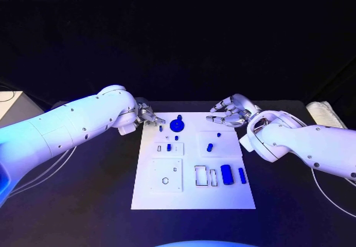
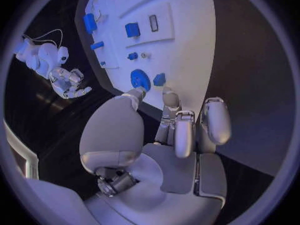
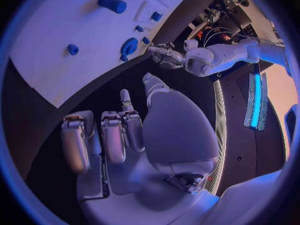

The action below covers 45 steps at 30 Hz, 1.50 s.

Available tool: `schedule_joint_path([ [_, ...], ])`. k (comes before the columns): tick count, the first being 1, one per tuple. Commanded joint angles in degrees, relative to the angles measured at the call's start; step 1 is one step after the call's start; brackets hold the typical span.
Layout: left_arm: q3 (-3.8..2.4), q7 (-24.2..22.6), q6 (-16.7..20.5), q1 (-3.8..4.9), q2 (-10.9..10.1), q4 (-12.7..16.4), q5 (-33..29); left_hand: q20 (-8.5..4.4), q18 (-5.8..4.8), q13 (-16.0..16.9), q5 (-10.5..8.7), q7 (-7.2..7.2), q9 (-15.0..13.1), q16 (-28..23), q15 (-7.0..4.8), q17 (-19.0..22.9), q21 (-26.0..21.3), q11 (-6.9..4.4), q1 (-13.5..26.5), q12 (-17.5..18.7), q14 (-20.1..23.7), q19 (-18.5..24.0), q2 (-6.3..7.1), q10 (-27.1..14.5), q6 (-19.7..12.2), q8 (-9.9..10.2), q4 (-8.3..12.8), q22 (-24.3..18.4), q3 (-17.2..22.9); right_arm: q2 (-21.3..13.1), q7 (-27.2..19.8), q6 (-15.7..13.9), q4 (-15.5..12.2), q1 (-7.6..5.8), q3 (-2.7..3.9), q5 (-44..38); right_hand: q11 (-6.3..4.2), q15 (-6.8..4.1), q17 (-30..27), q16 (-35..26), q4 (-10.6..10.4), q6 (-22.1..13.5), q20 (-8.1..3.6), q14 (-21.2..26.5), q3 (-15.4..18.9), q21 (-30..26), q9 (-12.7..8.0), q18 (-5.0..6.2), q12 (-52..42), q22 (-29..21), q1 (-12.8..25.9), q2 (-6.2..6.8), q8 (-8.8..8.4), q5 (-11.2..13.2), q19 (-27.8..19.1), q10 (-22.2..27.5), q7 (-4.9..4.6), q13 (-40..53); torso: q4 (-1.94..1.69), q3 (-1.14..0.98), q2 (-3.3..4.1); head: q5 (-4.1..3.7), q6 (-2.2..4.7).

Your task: Assemble the parts on the task board

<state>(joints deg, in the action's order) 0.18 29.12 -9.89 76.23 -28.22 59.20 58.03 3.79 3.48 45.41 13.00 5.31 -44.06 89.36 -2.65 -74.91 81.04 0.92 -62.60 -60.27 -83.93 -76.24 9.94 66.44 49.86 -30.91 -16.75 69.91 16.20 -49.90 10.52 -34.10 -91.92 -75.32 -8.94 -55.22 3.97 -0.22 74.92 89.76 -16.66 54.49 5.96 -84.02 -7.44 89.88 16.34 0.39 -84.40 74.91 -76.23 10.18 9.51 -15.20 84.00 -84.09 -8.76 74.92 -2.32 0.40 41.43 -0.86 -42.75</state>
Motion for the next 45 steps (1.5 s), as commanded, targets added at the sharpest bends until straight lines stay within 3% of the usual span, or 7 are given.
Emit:
schedule_joint_path([
  [1,0.01,-1.05,-1.97,0.04,0.58,-1.07,0.01,0.29,1.01,-0.10,0.18,0.06,0.11,-0.19,0.51,-13.69,-0.29,0.29,-0.29,0.03,-5.46,-0.06,-0.12,-0.16,-0.45,0.21,-0.06,-0.03,-0.35,0.07,-0.22,0.45,-0.12,0.01,0.01,-0.59,-0.17,-0.07,14.16,-0.19,-0.06,0.07,-0.25,-5.72,0.30,0.12,-0.07,-0.39,0.22,15.09,0.56,-0.19,0.33,0.16,6.00,-2.09,0.24,11.36,0.05,0.05,0.23,0.02,0.11],
  [8,0.05,-1.38,-2.24,-0.07,1.21,-2.21,-0.30,0.30,1.01,-0.02,0.16,0.07,0.13,-0.18,0.52,-13.70,-0.30,0.30,-0.29,-0.03,-5.47,-0.05,-0.14,-0.13,-0.43,0.23,-0.07,-0.03,-0.37,0.19,-0.24,0.46,-0.09,0.00,0.01,-0.59,-0.17,-0.07,14.16,-0.19,-0.06,0.07,-0.25,-5.72,0.30,0.12,-0.07,-0.39,0.22,15.09,0.56,-0.19,0.33,0.16,6.00,-2.09,0.24,11.36,-0.02,0.08,0.18,-0.20,-0.16],
  [16,0.13,-1.64,-2.68,-0.10,1.65,-2.89,-0.88,0.40,1.02,0.00,0.11,0.08,0.28,-0.16,0.60,-13.74,-0.31,0.35,-0.60,-0.10,-5.48,-0.02,-0.49,-0.23,-0.20,0.33,-0.02,-0.04,-0.30,0.33,-0.25,0.49,0.03,0.00,0.01,-0.60,-0.17,-0.07,14.16,-0.19,-0.06,0.07,-0.25,-5.72,0.30,0.12,-0.07,-0.39,0.22,15.09,0.56,-0.19,0.33,0.16,6.00,-2.09,0.24,11.36,0.10,0.00,0.13,0.06,-0.24],
  [30,0.81,-1.94,-3.70,-0.19,2.90,-4.57,-1.32,0.57,1.03,0.01,0.12,0.10,0.73,-0.15,0.67,-13.74,-0.30,0.37,-2.36,-0.31,-5.47,-0.01,-1.00,-0.44,0.26,0.69,0.06,0.05,0.05,0.38,-0.25,0.46,0.01,0.00,0.01,-0.64,-0.19,-0.09,14.07,-0.24,0.03,0.03,-0.26,-5.70,0.32,0.12,-0.11,-0.39,0.17,15.09,0.62,-0.28,0.39,0.07,6.00,-2.13,0.25,11.38,0.08,0.04,0.18,0.07,-0.29],
  [45,1.05,-2.03,-3.85,-0.28,3.45,-5.38,-1.56,0.60,1.00,0.24,0.18,-0.07,1.20,-0.07,0.60,-13.86,-0.19,0.23,-4.96,-0.76,-5.52,-0.14,-1.95,-0.36,0.98,0.97,0.11,0.34,0.99,0.39,-0.23,0.48,0.00,0.00,0.01,-0.66,-0.19,-0.09,14.08,-0.23,0.06,0.03,-0.27,-5.71,0.31,0.12,-0.11,-0.39,0.14,15.09,0.59,-0.30,0.41,0.06,6.00,-2.15,0.26,11.40,0.05,0.00,0.13,0.02,-0.46],
])
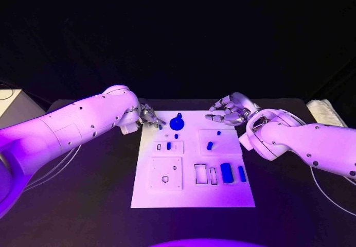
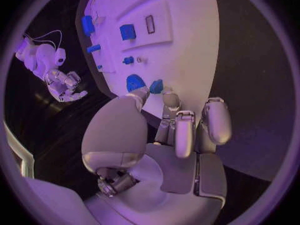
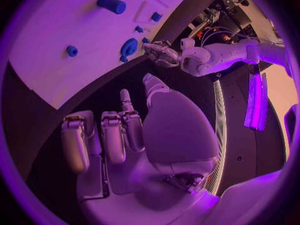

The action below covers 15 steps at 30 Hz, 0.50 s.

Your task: Assemble the parts on the task board

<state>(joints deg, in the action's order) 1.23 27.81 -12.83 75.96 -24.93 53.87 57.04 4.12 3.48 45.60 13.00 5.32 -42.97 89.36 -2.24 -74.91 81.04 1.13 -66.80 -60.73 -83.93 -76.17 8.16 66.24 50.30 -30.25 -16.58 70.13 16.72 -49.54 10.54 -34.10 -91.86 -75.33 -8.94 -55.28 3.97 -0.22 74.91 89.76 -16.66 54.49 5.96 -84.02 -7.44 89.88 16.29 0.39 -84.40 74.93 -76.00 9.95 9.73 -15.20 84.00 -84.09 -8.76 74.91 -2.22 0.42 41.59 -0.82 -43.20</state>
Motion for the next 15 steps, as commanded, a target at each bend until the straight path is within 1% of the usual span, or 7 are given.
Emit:
schedule_joint_path([
  [1,0.00,-0.71,-0.91,-0.01,0.15,-0.06,-0.60,0.25,1.01,0.05,0.20,-0.13,0.16,-0.06,0.15,-13.87,-0.20,-0.02,-1.22,-0.33,-5.53,-0.19,-0.36,-0.16,0.63,0.35,-0.05,0.11,0.69,0.03,-0.25,0.48,-0.06,0.01,0.01,-0.61,-0.19,-0.09,14.09,-0.23,0.06,0.03,-0.27,-5.71,0.31,0.12,-0.06,-0.39,0.14,15.07,0.37,-0.07,0.19,0.06,6.00,-2.15,0.26,11.42,-0.05,0.00,-0.03,0.00,-0.02],
  [4,0.01,-0.74,-1.00,-0.01,0.15,-0.06,-0.71,0.04,1.01,-0.02,0.16,-0.46,0.26,-0.06,-0.11,-13.86,-0.16,-0.34,-4.73,-0.41,-5.53,-0.22,-1.23,-0.22,1.09,0.24,0.18,0.24,2.56,0.03,-0.25,0.48,-0.04,0.01,0.01,-0.61,-0.19,-0.09,14.09,-0.23,0.06,0.03,-0.27,-5.71,0.31,0.12,-0.06,-0.39,0.14,15.07,0.37,-0.07,0.19,0.06,6.00,-2.15,0.26,11.42,0.00,0.01,-0.04,0.04,-0.03],
  [8,0.02,-0.85,-1.14,-0.01,0.12,-0.03,-1.18,-0.21,0.99,-0.05,0.14,-0.89,-0.07,-0.06,-0.41,-13.84,-0.14,-0.69,-8.43,-0.50,-5.52,-0.23,-1.52,-0.11,1.54,-0.41,0.43,0.36,5.22,0.03,-0.26,0.44,-0.01,0.01,0.01,-0.61,-0.20,-0.10,14.07,-0.24,0.08,0.04,-0.27,-5.70,0.30,0.12,-0.07,-0.39,0.22,15.07,0.32,-0.08,0.21,0.04,6.00,-2.10,0.27,11.36,0.00,0.00,-0.02,0.03,-0.06],
  [10,0.02,-0.92,-1.32,-0.01,0.10,-0.06,-1.83,-0.44,0.99,-0.07,0.08,-1.24,-0.88,-0.02,-0.64,-13.90,-0.15,-1.01,-10.54,-0.52,-5.55,-0.22,-1.72,0.13,1.63,-1.41,0.71,0.42,7.61,0.03,-0.26,0.43,0.01,0.01,0.01,-0.61,-0.20,-0.10,14.07,-0.24,0.08,0.04,-0.27,-5.70,0.30,0.12,-0.07,-0.39,0.22,15.07,0.32,-0.08,0.21,0.04,6.00,-2.10,0.27,11.36,-0.01,0.00,-0.01,0.02,-0.10],
  [12,0.03,-1.01,-1.52,-0.01,0.06,-0.10,-2.51,-0.63,0.97,-0.38,0.03,-1.34,-2.29,0.04,-0.78,-14.01,-0.14,-1.23,-12.07,-0.31,-5.60,-0.23,-2.67,0.34,1.31,-2.85,0.95,0.51,10.80,0.03,-0.27,0.41,0.02,0.01,0.01,-0.61,-0.20,-0.10,13.99,-0.28,0.09,0.03,-0.27,-5.68,0.29,0.12,-0.07,-0.39,0.28,15.07,0.30,-0.09,0.22,0.03,6.00,-2.06,0.27,11.33,-0.02,0.00,-0.01,0.00,-0.14],
  [13,0.03,-1.08,-1.59,-0.01,0.01,-0.11,-2.87,-0.64,0.97,-0.61,-0.11,-1.34,-3.05,-0.02,-0.77,-13.89,-0.18,-1.18,-12.33,-0.15,-5.54,-0.16,-2.95,0.33,0.97,-3.55,1.02,0.46,12.20,0.03,-0.27,0.41,0.03,0.01,0.01,-0.61,-0.20,-0.10,13.99,-0.28,0.09,0.03,-0.27,-5.68,0.29,0.12,-0.07,-0.39,0.28,15.07,0.30,-0.09,0.22,0.03,6.00,-2.06,0.27,11.33,-0.02,0.00,-0.01,0.00,-0.14],
  [15,0.03,-1.17,-1.62,-0.01,-0.10,-0.10,-3.49,-0.61,0.97,-0.84,-0.18,-1.25,-4.52,-0.07,-0.72,-13.80,-0.19,-1.10,-12.32,-0.06,-5.50,-0.13,-2.86,0.29,0.22,-4.81,1.21,0.51,14.47,0.02,-0.27,0.40,0.04,0.01,0.01,-0.62,-0.20,-0.10,13.99,-0.28,0.09,0.03,-0.27,-5.68,0.29,0.12,-0.07,-0.39,0.28,15.07,0.30,-0.09,0.22,0.03,6.00,-2.06,0.27,11.33,0.00,0.00,-0.01,-0.02,-0.14],
])
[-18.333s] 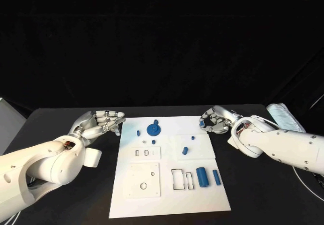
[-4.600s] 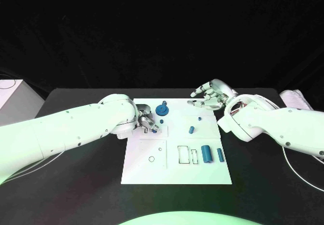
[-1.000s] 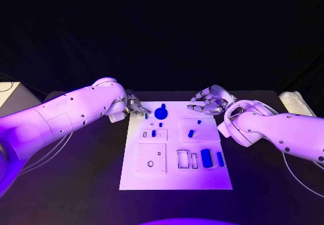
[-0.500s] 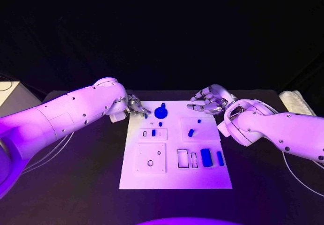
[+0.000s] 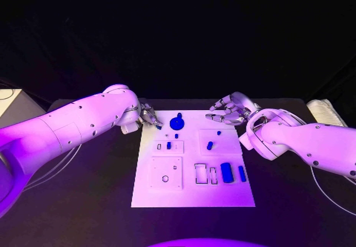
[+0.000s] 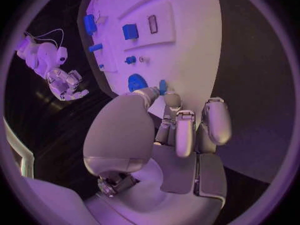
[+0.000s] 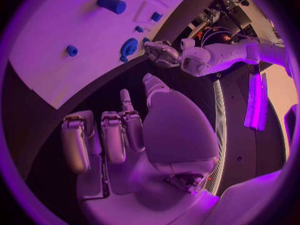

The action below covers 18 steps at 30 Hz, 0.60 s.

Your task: Assemble the parts on the task board

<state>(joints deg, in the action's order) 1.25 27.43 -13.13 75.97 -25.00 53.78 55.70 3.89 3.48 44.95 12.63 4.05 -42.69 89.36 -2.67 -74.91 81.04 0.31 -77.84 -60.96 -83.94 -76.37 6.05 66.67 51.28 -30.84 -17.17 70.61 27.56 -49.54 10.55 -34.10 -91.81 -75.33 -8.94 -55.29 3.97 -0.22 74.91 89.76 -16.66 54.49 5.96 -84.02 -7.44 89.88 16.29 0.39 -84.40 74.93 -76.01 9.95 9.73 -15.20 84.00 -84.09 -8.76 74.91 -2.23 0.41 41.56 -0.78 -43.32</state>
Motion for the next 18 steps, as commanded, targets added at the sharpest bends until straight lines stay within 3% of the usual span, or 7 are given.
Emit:
schedule_joint_path([
  [1,0.00,-0.83,-1.31,-0.02,-0.09,0.02,-2.44,-0.37,0.97,-0.16,0.17,0.06,-5.30,-0.08,-0.26,-13.79,-0.20,-0.26,-1.18,0.10,-5.48,0.11,-0.66,-0.11,-1.02,-4.64,1.89,0.02,4.49,0.02,-0.29,0.40,-0.01,0.01,0.00,-0.61,-0.20,-0.10,14.00,-0.28,0.09,0.03,-0.27,-5.68,0.29,0.12,-0.07,-0.39,0.28,15.07,0.30,-0.09,0.22,0.04,6.00,-2.06,0.27,11.33,0.00,0.01,0.01,-0.08,-0.05],
  [8,-0.02,-0.62,-0.63,-0.02,-1.18,1.04,-5.24,-0.32,0.96,0.23,0.17,0.04,-7.25,-0.06,-0.27,-13.80,-0.17,-0.22,-0.44,-0.54,-5.48,0.10,0.38,0.13,-1.94,-6.20,2.85,0.16,8.19,-0.05,-1.10,-0.63,0.14,0.01,0.00,-0.35,-0.21,-0.11,13.12,-0.71,0.13,-0.04,-0.28,-5.43,0.27,0.12,-0.10,-0.39,2.45,15.07,0.17,-0.04,0.24,0.01,6.00,-0.63,0.26,9.93,-0.04,-0.01,-0.07,-0.16,-0.12],
  [11,-0.03,-0.37,-0.27,-0.01,-1.85,1.86,-6.08,-0.34,0.94,0.62,0.19,0.01,-7.61,-0.02,-0.28,-13.87,-0.12,-0.25,-0.25,-0.91,-5.52,0.03,0.77,0.35,-2.05,-6.48,3.24,0.27,9.09,-0.10,-2.20,-1.87,0.33,0.00,0.00,0.37,-0.40,-0.33,9.23,-2.94,0.05,-0.16,-0.50,-4.20,0.12,-5.12,-0.16,0.92,9.70,12.22,-0.33,0.13,0.79,-0.17,3.52,3.89,0.45,5.07,-0.04,-0.02,-0.11,-0.13,-0.14],
  [12,-0.04,-0.23,-0.09,0.00,-2.21,2.30,-6.42,-0.35,0.93,0.75,0.20,0.01,-7.75,-0.02,-0.30,-13.88,-0.09,-0.26,-0.14,-1.06,-5.52,-0.02,0.95,0.45,-2.07,-6.60,3.40,0.34,9.47,-0.12,-2.85,-2.47,0.47,0.00,0.00,1.03,-0.42,-0.37,5.05,-5.74,-0.03,-0.38,-0.61,-2.66,-0.03,-11.98,-0.15,2.50,15.29,8.48,-0.65,0.27,1.24,-0.23,0.30,7.35,0.53,1.18,-0.05,-0.02,-0.14,-0.11,-0.12],
  [13,-0.04,-0.10,0.11,0.01,-2.59,2.80,-6.72,-0.36,0.92,0.96,0.23,-0.01,-7.90,0.01,-0.32,-13.93,-0.05,-0.28,-0.01,-1.26,-5.55,-0.08,1.12,0.61,-2.08,-6.72,3.58,0.42,9.93,-0.13,-3.65,-3.07,0.64,-0.01,0.00,1.92,-0.41,-0.36,4.32,-6.25,-0.06,-0.42,-0.63,-2.38,-0.05,-13.14,-0.15,2.76,16.21,7.85,-0.69,0.29,1.30,-0.24,-0.25,7.93,0.54,0.54,-0.06,-0.04,-0.20,-0.12,-0.12],
  [14,-0.04,0.06,0.35,0.02,-2.99,3.35,-7.03,-0.36,0.92,0.96,0.23,-0.01,-7.90,0.01,-0.32,-13.93,-0.05,-0.28,-0.01,-1.26,-5.55,-0.08,1.12,0.61,-2.08,-6.72,3.58,0.42,9.93,-0.15,-4.59,-3.62,0.84,-0.02,0.00,3.08,-0.24,-0.23,-7.86,-15.95,-0.05,-1.19,-0.34,3.46,-0.76,-31.16,-0.19,6.19,32.88,-2.14,-1.69,0.38,1.72,-0.41,-8.73,18.37,0.21,-11.22,-0.08,-0.03,-0.23,-0.12,-0.11],
  [18,-0.06,0.66,1.36,0.05,-4.50,5.61,-8.01,-0.49,0.81,1.82,0.39,-0.15,-8.48,0.17,-0.46,-14.21,0.23,-0.44,0.80,-2.11,-5.68,-0.51,2.25,1.38,-1.91,-7.21,4.58,0.98,12.35,-0.22,-8.07,-5.13,1.66,-0.08,0.00,7.62,0.53,0.65,-27.56,-35.43,-0.01,-2.44,0.36,15.33,-2.56,-58.54,-0.27,10.01,47.12,-18.63,-3.37,0.64,2.69,-0.70,-19.97,25.02,-0.32,-24.19,-0.13,-0.06,-0.36,-0.05,-0.13],
])
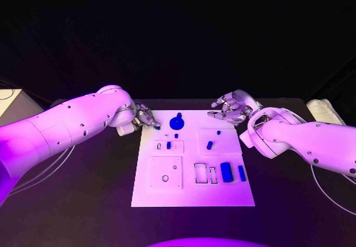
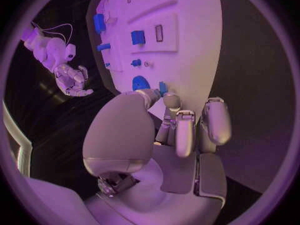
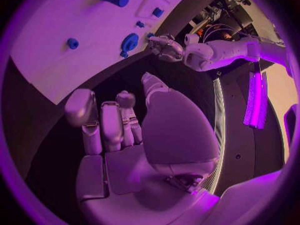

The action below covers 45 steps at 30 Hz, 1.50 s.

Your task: Assemble the parts on the task board

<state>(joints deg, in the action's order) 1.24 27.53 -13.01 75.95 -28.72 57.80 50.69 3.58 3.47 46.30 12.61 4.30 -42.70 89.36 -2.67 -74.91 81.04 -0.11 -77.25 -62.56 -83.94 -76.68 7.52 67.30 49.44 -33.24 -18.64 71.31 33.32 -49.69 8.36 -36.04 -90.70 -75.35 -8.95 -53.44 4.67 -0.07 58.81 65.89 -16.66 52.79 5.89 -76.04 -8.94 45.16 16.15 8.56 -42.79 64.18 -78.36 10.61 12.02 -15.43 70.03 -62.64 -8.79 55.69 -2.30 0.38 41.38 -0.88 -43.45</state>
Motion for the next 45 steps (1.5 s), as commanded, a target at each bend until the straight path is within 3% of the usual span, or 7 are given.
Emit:
schedule_joint_path([
  [1,-0.05,0.74,1.55,0.09,-1.32,2.46,-3.19,-0.23,0.77,0.64,0.45,-0.45,-8.61,0.24,-0.52,-14.34,0.33,-0.09,0.56,-0.69,-5.74,-0.36,1.14,0.97,0.01,-4.91,6.41,0.48,7.49,-0.09,-6.97,-3.47,0.86,-0.08,0.02,7.25,0.33,1.29,-14.71,-17.04,0.03,-0.98,1.18,11.22,-2.21,-17.98,-0.12,1.87,10.20,-10.96,-1.61,0.28,0.87,-0.46,-8.15,4.29,-0.77,-9.91,-0.11,-0.01,-0.23,0.09,-0.01],
  [7,-0.03,1.24,3.72,0.14,-4.33,7.74,-2.63,-0.50,0.56,1.62,0.69,-0.71,-9.07,0.58,-0.81,-14.99,0.86,-0.37,2.37,-1.56,-6.02,-1.18,2.61,2.22,0.65,-5.27,8.03,1.52,10.99,-0.14,-12.06,-3.33,2.79,-0.21,0.01,14.60,3.37,5.73,-27.94,-40.03,0.38,-2.43,5.70,23.01,-8.80,-36.43,-1.09,1.59,27.83,-28.20,-3.67,2.67,1.11,-0.30,-15.34,3.72,-2.96,-33.40,-0.19,-0.03,-0.60,0.39,-0.17],
  [12,0.07,1.40,6.10,0.13,-6.31,11.83,0.55,-0.69,0.41,2.16,0.85,-0.88,-9.25,0.64,-1.00,-15.09,1.20,-0.57,3.53,-1.99,-6.06,-1.72,3.53,3.04,1.16,-5.38,9.18,2.20,13.17,-0.15,-14.40,-2.58,4.07,-0.28,0.01,17.60,4.26,6.91,-36.66,-50.77,1.04,-2.69,7.52,21.07,-10.63,-41.60,-1.98,1.86,34.40,-40.59,-3.60,3.22,-0.45,-0.15,-13.71,1.83,-3.37,-45.26,-0.24,-0.04,-0.80,0.38,-0.33],
  [21,1.34,1.98,8.79,0.05,-8.55,18.09,7.60,-0.93,0.22,2.77,1.07,-1.13,-9.37,0.64,-1.25,-15.09,1.62,-0.84,4.88,-2.43,-6.06,-2.41,4.43,4.10,1.93,-5.45,10.43,3.04,15.36,-0.07,-16.94,-1.61,5.61,-0.35,0.01,19.21,4.53,7.15,-40.93,-54.54,1.81,-2.48,7.36,18.48,-10.11,-41.61,-2.51,2.00,37.94,-47.48,-3.62,2.88,-1.53,-0.19,-11.86,0.43,-3.44,-50.37,-0.47,-0.11,-1.07,0.68,-0.78],
  [27,2.45,2.23,9.38,-0.11,-9.02,20.80,9.78,-1.20,-0.07,3.58,1.46,-1.40,-9.41,0.64,-1.54,-15.09,2.26,-1.12,6.11,-2.95,-6.06,-3.43,5.13,5.20,2.68,-5.43,11.54,4.33,16.94,0.18,-19.28,-0.60,6.46,-0.38,0.01,19.37,4.90,7.62,-43.80,-57.59,2.54,-2.80,8.61,18.07,-9.21,-41.71,-3.14,1.96,39.30,-53.71,-3.72,2.53,-2.84,-0.22,-17.42,0.99,-3.55,-52.13,-0.52,-0.10,-1.07,0.94,-1.05],
  [36,3.58,2.46,8.85,-0.78,-8.83,22.08,11.78,-1.31,-0.15,3.86,1.61,-1.50,-9.41,0.64,-1.64,-15.09,2.43,-1.23,6.62,-3.09,-6.06,-3.71,5.35,5.58,2.96,-5.39,12.00,4.67,17.53,0.94,-20.74,0.70,7.34,-0.39,0.00,19.58,5.57,8.21,-45.64,-59.82,3.32,-3.98,9.45,19.14,-8.05,-41.58,-3.83,2.01,39.37,-56.59,-4.10,1.88,-4.32,-0.25,-19.21,3.46,-4.19,-52.16,-0.49,-0.16,-0.98,1.13,-1.31],
  [45,3.86,2.52,9.04,-1.75,-8.77,22.85,13.23,-1.48,-0.21,4.41,2.46,-1.66,-9.49,0.64,-1.80,-15.09,2.58,-1.39,7.58,-3.41,-6.06,-3.96,5.78,6.21,3.43,-5.39,12.82,4.96,18.46,1.25,-20.62,1.15,7.40,-0.39,-0.01,19.61,5.93,8.67,-46.09,-60.26,3.43,-4.24,9.61,19.14,-7.47,-41.58,-4.03,2.00,39.34,-57.30,-4.11,1.64,-4.71,-0.26,-19.55,4.17,-4.62,-52.15,-0.41,-0.13,-0.94,1.20,-1.58],
])
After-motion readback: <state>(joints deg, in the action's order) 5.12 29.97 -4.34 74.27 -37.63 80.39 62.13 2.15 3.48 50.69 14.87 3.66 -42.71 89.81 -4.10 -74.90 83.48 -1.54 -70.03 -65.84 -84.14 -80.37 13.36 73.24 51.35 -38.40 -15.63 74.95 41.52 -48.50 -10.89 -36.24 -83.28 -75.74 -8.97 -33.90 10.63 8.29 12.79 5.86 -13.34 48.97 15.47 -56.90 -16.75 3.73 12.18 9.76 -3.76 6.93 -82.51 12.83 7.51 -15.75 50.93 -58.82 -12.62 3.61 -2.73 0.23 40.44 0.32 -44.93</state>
